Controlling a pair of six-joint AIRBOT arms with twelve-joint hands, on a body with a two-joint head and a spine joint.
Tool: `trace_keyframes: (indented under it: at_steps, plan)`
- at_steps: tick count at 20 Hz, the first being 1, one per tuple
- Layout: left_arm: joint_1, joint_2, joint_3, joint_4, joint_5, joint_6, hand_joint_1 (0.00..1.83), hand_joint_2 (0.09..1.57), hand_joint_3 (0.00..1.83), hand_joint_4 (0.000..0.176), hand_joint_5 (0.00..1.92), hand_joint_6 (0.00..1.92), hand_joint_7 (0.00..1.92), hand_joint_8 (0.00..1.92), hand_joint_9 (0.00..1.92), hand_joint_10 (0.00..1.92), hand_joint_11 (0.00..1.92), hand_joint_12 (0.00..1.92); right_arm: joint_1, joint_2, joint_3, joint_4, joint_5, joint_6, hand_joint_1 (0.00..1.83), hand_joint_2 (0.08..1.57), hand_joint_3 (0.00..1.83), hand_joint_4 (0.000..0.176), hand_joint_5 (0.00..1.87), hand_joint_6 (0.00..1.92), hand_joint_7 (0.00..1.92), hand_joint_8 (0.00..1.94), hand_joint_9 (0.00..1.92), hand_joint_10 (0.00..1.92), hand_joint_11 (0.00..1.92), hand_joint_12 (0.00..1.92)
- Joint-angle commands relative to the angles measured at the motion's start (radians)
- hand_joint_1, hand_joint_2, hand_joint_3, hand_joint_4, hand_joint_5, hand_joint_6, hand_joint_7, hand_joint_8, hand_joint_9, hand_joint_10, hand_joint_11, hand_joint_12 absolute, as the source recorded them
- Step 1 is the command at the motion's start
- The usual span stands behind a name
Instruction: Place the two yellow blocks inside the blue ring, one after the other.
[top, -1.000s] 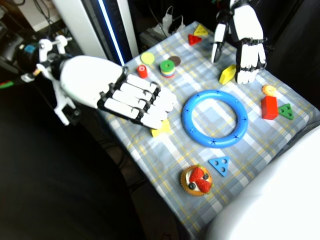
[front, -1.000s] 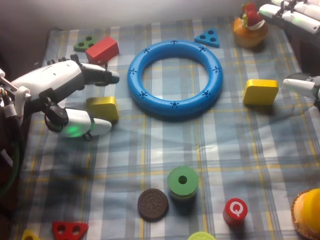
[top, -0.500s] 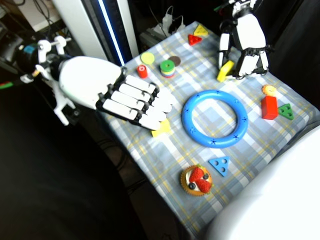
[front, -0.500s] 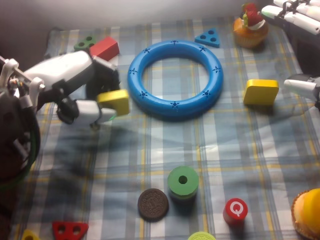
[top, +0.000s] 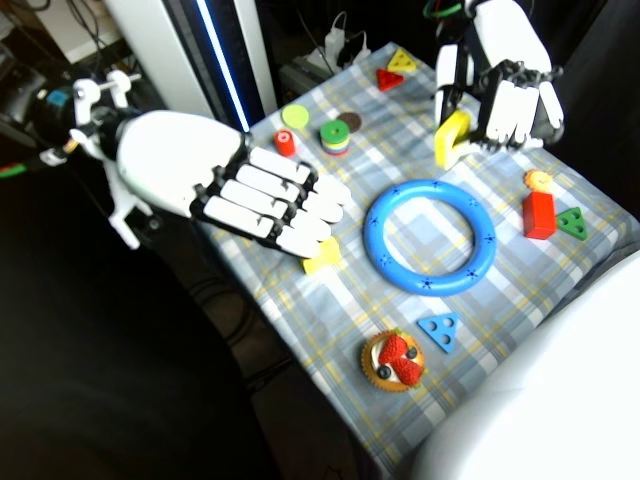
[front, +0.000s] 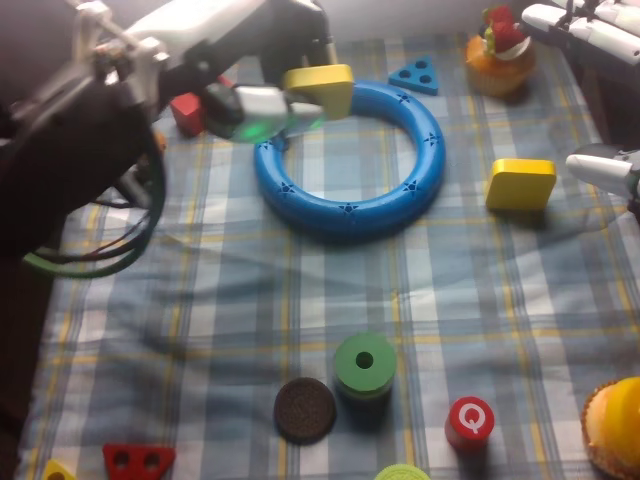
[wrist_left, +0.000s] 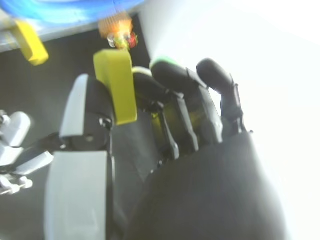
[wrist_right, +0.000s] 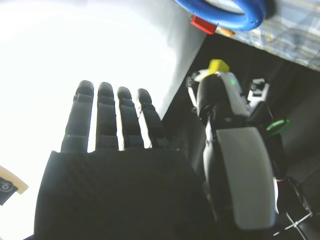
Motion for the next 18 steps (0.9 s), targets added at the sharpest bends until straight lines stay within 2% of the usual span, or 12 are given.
trace_keyframes:
  at_steps: [1, 3, 4, 6, 7, 8, 9, 11, 14, 16, 17, 18]
  plan:
    - [-0.023, -0.017, 0.026, -0.020, -0.052, 0.021, 1.13, 1.20, 0.00, 0.000, 0.81, 1.19, 0.84, 1.66, 0.66, 1.80, 0.17, 1.92, 0.008, -0.004, 0.001, -0.008, 0.122, 0.004, 0.53, 1.30, 0.00, 0.003, 0.00, 0.00, 0.00, 0.00, 0.00, 0.00, 0.00, 0.00]
    - [-0.044, -0.078, 0.091, -0.106, 0.003, 0.099, 1.20, 1.24, 0.00, 0.000, 0.74, 1.12, 0.80, 1.59, 0.65, 1.77, 0.12, 1.92, 0.007, -0.014, 0.003, -0.008, 0.122, 0.004, 0.54, 1.30, 0.00, 0.000, 0.00, 0.00, 0.00, 0.00, 0.00, 0.00, 0.03, 0.01]
    - [-0.050, -0.117, 0.135, -0.146, 0.042, 0.116, 1.19, 1.24, 0.00, 0.000, 0.73, 1.29, 0.77, 1.45, 0.64, 1.70, 0.10, 1.92, 0.005, -0.020, 0.006, -0.009, 0.122, 0.005, 0.54, 1.30, 0.00, 0.003, 0.00, 0.00, 0.00, 0.00, 0.00, 0.00, 0.02, 0.01]
    - [-0.050, -0.150, 0.167, -0.200, 0.065, 0.164, 1.18, 1.24, 0.00, 0.000, 0.66, 1.31, 0.82, 1.41, 0.56, 1.47, 0.08, 1.92, 0.003, -0.027, 0.013, -0.009, 0.122, 0.009, 0.50, 1.30, 0.00, 0.013, 0.00, 0.00, 0.00, 0.00, 0.00, 0.00, 0.00, 0.01]
    - [-0.050, -0.162, 0.174, -0.232, 0.071, 0.208, 0.99, 1.17, 0.00, 0.000, 0.52, 0.87, 0.64, 1.01, 0.46, 1.24, 0.01, 1.84, 0.003, -0.031, 0.016, -0.009, 0.122, 0.010, 0.50, 1.30, 0.00, 0.007, 0.00, 0.00, 0.00, 0.00, 0.00, 0.00, 0.01, 0.01]
    - [-0.050, -0.168, 0.177, -0.243, 0.075, 0.224, 0.89, 1.15, 0.00, 0.045, 0.42, 0.59, 0.53, 0.58, 0.33, 0.99, 0.00, 1.77, 0.003, -0.033, 0.018, -0.009, 0.121, 0.011, 0.47, 1.30, 0.00, 0.009, 0.00, 0.00, 0.00, 0.00, 0.00, 0.00, 0.00, 0.00]
    - [-0.048, -0.169, 0.177, -0.246, 0.075, 0.224, 0.86, 1.14, 0.00, 0.058, 0.40, 0.40, 0.50, 0.31, 0.25, 0.84, 0.00, 1.69, 0.003, -0.036, 0.021, -0.010, 0.121, 0.015, 0.47, 1.30, 0.00, 0.008, 0.00, 0.00, 0.00, 0.00, 0.00, 0.00, 0.00, 0.00]
    - [-0.042, -0.163, 0.166, -0.244, 0.062, 0.224, 0.83, 1.14, 0.00, 0.080, 0.35, 0.19, 0.30, 0.06, 0.01, 0.61, 0.00, 1.30, 0.001, -0.043, 0.025, -0.012, 0.118, 0.019, 0.57, 1.31, 0.00, 0.000, 0.00, 0.00, 0.00, 0.00, 0.00, 0.00, 0.01, 0.01]
    - [-0.034, -0.133, 0.124, -0.181, 0.023, 0.168, 0.72, 1.23, 0.01, 0.096, 0.33, 0.06, 0.19, 0.01, 0.01, 0.20, 0.00, 0.51, 0.001, -0.065, 0.047, -0.011, 0.093, 0.033, 0.61, 1.32, 0.00, 0.000, 0.00, 0.00, 0.00, 0.00, 0.01, 0.00, 0.01, 0.00]
    - [-0.018, -0.086, 0.069, -0.073, -0.042, 0.043, 0.61, 1.34, 0.01, 0.052, 0.34, 0.01, 0.19, 0.00, 0.06, 0.10, 0.00, 0.41, 0.001, -0.087, 0.070, -0.011, 0.075, 0.064, 0.65, 1.33, 0.01, 0.000, 0.00, 0.00, 0.01, 0.00, 0.01, 0.00, 0.02, 0.01]
    - [-0.008, -0.051, 0.026, -0.021, -0.089, 0.004, 0.55, 1.39, 0.02, 0.043, 0.33, 0.00, 0.18, 0.00, 0.08, 0.09, 0.00, 0.41, 0.001, -0.097, 0.080, -0.008, 0.061, 0.065, 0.68, 1.32, 0.00, 0.000, 0.03, 0.00, 0.03, 0.03, 0.04, 0.01, 0.00, 0.39]
    - [0.005, -0.024, -0.003, 0.008, -0.124, -0.033, 0.49, 1.44, 0.01, 0.048, 0.33, 0.00, 0.19, 0.00, 0.09, 0.09, 0.00, 0.51, 0.001, -0.107, 0.088, -0.003, 0.050, 0.065, 0.70, 1.30, 0.00, 0.000, 0.08, 0.01, 0.08, 0.03, 0.09, 0.04, 0.00, 0.86]
